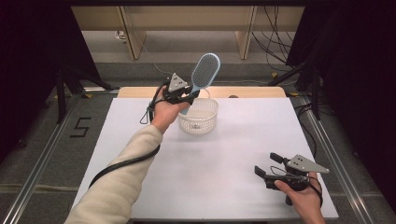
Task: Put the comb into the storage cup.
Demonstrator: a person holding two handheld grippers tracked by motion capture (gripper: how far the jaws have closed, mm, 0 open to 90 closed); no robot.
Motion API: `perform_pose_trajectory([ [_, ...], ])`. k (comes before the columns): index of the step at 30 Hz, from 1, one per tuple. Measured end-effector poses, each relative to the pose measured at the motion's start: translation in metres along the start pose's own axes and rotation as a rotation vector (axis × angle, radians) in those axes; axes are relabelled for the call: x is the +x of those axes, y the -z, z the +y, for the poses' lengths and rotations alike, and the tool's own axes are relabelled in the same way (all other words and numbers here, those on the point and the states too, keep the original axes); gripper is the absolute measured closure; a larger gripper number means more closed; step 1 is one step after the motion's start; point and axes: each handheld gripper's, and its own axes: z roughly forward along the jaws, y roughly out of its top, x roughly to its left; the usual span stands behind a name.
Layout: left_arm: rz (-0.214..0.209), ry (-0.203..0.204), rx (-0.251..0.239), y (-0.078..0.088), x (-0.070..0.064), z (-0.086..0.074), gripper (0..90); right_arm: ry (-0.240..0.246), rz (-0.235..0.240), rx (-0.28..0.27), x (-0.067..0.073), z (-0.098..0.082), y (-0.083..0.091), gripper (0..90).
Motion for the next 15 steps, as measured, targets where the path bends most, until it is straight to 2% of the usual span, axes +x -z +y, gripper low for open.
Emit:
perform_pose_trajectory([
  [15,-0.002,0.0,0.0,-0.005,0.0007,0.001,69.7,0.003,0.002,0.0,0.0002,0.0001,0.0,15.0],
])
